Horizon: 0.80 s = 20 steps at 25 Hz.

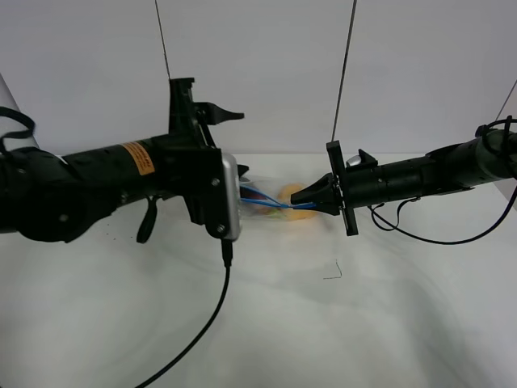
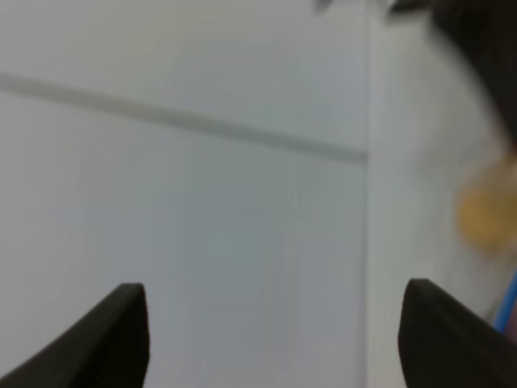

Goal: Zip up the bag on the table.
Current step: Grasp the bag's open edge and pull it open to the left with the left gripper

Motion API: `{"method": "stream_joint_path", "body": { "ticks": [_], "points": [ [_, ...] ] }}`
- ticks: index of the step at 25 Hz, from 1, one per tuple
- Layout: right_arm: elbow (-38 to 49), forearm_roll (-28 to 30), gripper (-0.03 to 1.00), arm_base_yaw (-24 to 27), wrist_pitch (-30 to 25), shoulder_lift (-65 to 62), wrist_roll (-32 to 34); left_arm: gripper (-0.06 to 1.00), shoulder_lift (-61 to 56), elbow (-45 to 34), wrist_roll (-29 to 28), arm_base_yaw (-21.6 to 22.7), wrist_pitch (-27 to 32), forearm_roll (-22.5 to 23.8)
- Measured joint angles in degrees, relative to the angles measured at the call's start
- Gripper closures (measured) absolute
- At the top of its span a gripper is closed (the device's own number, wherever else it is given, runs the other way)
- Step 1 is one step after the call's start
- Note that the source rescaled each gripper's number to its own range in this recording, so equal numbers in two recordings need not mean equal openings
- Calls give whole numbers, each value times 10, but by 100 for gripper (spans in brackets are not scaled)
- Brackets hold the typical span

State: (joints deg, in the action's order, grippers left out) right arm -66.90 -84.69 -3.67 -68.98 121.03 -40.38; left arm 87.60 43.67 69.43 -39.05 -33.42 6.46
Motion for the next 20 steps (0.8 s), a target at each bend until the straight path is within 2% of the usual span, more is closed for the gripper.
{"method": "stream_joint_path", "body": {
  "ticks": [7, 12, 15, 20],
  "points": [
    [0, 0, 97, 0, 0, 0, 0, -4, 102, -1, -51, -28, -83, 2],
    [0, 0, 97, 0, 0, 0, 0, -4, 160, -1, -73, -28, -136, 47],
    [0, 0, 97, 0, 0, 0, 0, -4, 184, 1, -78, -28, -149, 66],
    [0, 0, 97, 0, 0, 0, 0, -4, 217, 30, -79, -27, -153, 69]
  ]
}}
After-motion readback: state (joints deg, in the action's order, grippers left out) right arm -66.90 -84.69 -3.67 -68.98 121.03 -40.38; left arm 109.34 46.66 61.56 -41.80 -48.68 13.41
